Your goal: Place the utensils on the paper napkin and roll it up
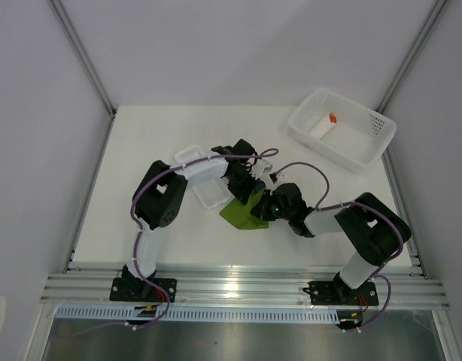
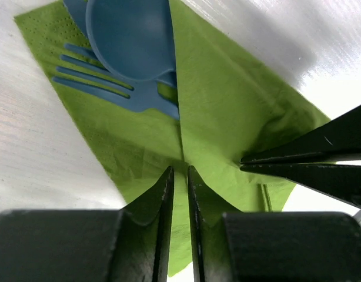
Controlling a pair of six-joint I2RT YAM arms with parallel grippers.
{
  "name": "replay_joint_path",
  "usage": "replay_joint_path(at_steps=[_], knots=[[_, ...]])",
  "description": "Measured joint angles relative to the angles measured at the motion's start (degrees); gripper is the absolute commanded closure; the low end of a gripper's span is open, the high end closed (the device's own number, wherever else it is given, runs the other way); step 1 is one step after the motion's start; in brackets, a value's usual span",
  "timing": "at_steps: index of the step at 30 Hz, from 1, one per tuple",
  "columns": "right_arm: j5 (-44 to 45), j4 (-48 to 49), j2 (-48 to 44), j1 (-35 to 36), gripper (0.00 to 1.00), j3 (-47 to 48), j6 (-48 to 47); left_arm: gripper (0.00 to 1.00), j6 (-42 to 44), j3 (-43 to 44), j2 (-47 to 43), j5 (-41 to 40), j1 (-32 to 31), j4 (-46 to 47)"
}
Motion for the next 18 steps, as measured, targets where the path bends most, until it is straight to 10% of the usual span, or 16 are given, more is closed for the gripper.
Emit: replay_joint_path(at_steps=[18], knots=[[4.72, -0.2, -1.66, -0.7, 1.0, -2.75, 6.01, 0.57, 2.4, -7.52, -7.37, -3.3, -0.13, -1.77]])
